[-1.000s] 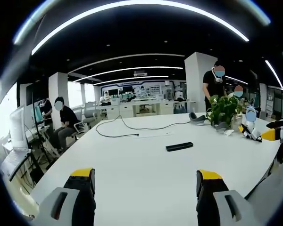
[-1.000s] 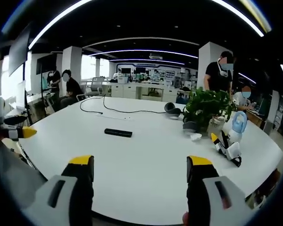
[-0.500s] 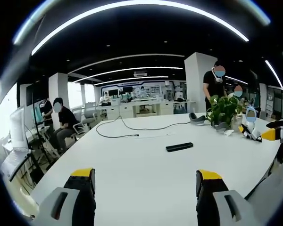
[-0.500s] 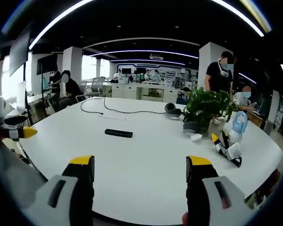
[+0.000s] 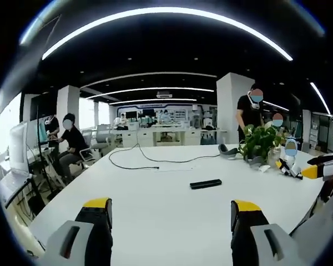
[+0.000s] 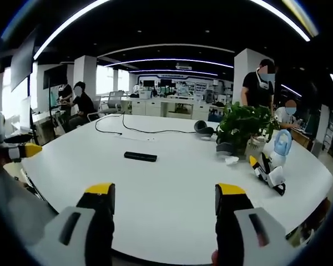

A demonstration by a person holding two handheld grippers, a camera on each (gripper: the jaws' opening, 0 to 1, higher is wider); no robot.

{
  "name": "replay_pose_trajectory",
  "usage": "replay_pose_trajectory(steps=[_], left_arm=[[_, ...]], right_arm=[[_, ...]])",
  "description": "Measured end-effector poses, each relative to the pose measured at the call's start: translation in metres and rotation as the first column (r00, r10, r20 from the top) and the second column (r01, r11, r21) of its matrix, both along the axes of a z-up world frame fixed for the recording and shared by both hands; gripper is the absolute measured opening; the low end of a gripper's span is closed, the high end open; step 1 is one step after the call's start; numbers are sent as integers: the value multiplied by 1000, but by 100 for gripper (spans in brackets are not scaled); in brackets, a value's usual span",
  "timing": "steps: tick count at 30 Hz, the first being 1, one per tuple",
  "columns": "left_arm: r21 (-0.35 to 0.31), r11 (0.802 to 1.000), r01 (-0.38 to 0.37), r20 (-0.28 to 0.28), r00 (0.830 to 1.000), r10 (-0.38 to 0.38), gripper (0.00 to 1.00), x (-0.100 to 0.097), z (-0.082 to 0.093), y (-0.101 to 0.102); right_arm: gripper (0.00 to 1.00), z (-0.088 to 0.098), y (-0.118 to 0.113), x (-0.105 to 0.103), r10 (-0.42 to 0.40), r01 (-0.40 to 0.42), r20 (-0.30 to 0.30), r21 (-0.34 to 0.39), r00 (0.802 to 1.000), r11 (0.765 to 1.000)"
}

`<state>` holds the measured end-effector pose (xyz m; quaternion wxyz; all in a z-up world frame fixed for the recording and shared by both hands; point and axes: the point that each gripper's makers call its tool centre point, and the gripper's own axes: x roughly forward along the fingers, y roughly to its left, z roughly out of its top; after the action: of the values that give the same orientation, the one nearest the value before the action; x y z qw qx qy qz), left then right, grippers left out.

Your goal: Press the specified remote control buttons in sequence, fully releasing each button before pressing the next.

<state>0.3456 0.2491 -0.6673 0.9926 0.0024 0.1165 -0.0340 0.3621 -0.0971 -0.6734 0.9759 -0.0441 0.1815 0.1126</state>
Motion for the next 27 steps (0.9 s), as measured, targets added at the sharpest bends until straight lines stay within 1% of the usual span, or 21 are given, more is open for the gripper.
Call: replay_pose_trajectory(steps=[1, 3, 5, 7, 9, 10, 11, 12, 13, 14, 17, 19, 22, 25, 27], left_arm=[[10, 1000, 19, -7, 1000, -19, 92, 1, -1, -1], [30, 999, 23, -11, 1000, -23, 92, 4, 0, 0], [36, 998, 46, -26, 999, -45, 92, 6, 1, -2], [44, 997, 60, -15, 998, -59, 91, 11, 8, -2], [74, 994, 82, -3, 997, -82, 88, 16, 15, -5], [114, 988, 107, 11, 994, -109, 87, 20, 20, -8], [143, 983, 119, 10, 993, -121, 88, 23, 21, -10], [176, 975, 134, -5, 991, -136, 88, 26, 21, -12], [190, 970, 148, -22, 989, -147, 88, 29, 19, -14], [199, 966, 164, -43, 986, -158, 88, 31, 17, -16], [229, 953, 197, -50, 980, -191, 88, 41, 18, -22], [250, 942, 222, -83, 975, -208, 88, 47, 15, -23], [263, 932, 250, -97, 968, -233, 88, 56, 16, -25], [268, 921, 284, -112, 958, -263, 91, 66, 16, -29], [268, 913, 308, -130, 950, -283, 92, 73, 15, -31]], right_arm=[[75, 0, 0, 0, 3, -3, 0, -1, 1000, 1000], [74, 0, 1, 0, 4, -4, 1, -2, 1000, 1000], [73, -1, 1, 0, 4, -4, -4, -2, 1000, 1000], [72, -1, 1, 0, 4, -4, -8, -4, 1000, 1000], [71, -2, 1, 0, 5, -5, -14, -9, 1000, 1000], [71, -2, 1, 0, 6, -7, -12, -10, 1000, 1000], [71, -2, 1, 0, 7, -7, -10, -10, 1000, 1000], [71, -2, 1, 0, 7, -7, -10, -10, 1000, 1000], [71, -2, 1, -1, 6, -6, -10, -10, 1000, 1000], [70, -2, 1, -1, 5, -5, -12, -10, 1000, 1000], [69, -2, 0, 0, 1, -1, -13, -9, 1000, 1000], [68, -3, 0, -1, 2, -2, -18, -10, 1000, 1000], [66, -5, 1, -1, 7, -7, -27, -19, 1000, 1000], [66, -6, 1, -1, 10, -11, -32, -27, 999, 1000], [64, -8, 2, -1, 15, -16, -40, -30, 999, 999]])
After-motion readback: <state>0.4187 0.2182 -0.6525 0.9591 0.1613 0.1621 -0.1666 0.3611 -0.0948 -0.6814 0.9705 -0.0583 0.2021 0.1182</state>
